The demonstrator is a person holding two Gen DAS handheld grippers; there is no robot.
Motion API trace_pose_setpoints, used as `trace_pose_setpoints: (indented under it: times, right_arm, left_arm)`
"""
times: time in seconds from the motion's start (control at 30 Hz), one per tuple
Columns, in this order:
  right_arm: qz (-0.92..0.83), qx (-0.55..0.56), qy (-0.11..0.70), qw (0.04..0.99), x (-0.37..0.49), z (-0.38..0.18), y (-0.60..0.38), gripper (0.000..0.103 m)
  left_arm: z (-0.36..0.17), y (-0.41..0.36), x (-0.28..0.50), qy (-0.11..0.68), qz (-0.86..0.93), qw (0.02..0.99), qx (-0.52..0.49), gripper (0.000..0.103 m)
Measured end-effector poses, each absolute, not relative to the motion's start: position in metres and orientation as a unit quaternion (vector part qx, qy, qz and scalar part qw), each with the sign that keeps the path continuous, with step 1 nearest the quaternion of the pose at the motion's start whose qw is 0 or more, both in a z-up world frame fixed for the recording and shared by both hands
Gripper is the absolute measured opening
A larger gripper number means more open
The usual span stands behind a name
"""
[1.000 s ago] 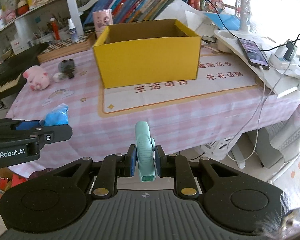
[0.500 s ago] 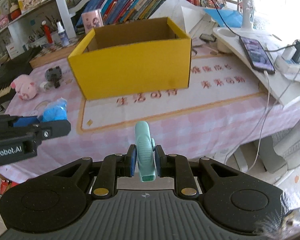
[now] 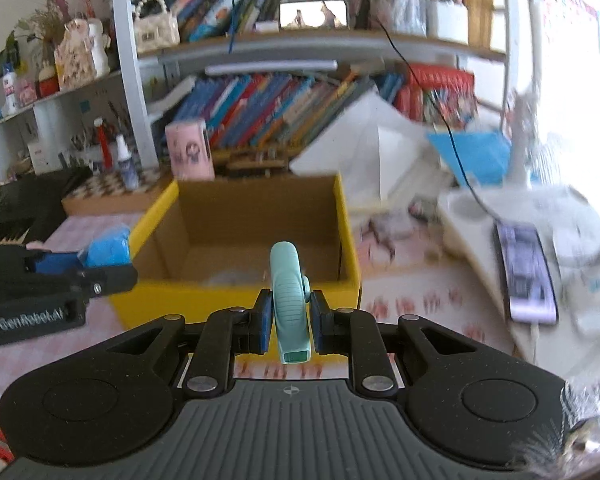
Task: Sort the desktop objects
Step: 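Lower into the yellow box and open both tools, releasing eraser and stapler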
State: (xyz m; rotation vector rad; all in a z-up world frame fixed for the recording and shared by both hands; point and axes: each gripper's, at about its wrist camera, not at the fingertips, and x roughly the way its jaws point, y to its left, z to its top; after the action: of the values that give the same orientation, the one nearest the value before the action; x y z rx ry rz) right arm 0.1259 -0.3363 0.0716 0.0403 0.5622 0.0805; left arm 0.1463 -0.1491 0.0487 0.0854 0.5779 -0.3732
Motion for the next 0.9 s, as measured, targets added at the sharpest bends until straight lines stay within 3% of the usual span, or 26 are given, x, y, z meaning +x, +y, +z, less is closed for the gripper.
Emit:
trace_pose_setpoints:
  times: [0.23,0.6,0.9]
  right_arm:
    - [0.072,-0.025,0.281,0.957,0.189,0.071,-0.336,0.018]
    - [0.138,-0.113,0.352,0.919,0.273,0.033,-0.312,0.018]
    - [0.165,-0.147,0.421,0.88,0.295,0.0,-0.305,0.018]
  left_arm:
    - [0.033,-0.168,0.19,0.302,-0.156,0.939,0.055,0.036]
    - [-0.004,-0.177,0.234,0.4,-0.136,0.906,0.027,0.036]
    - [-0.007,-0.177,0.236,0.415,-0.137,0.899,0.003,0.037]
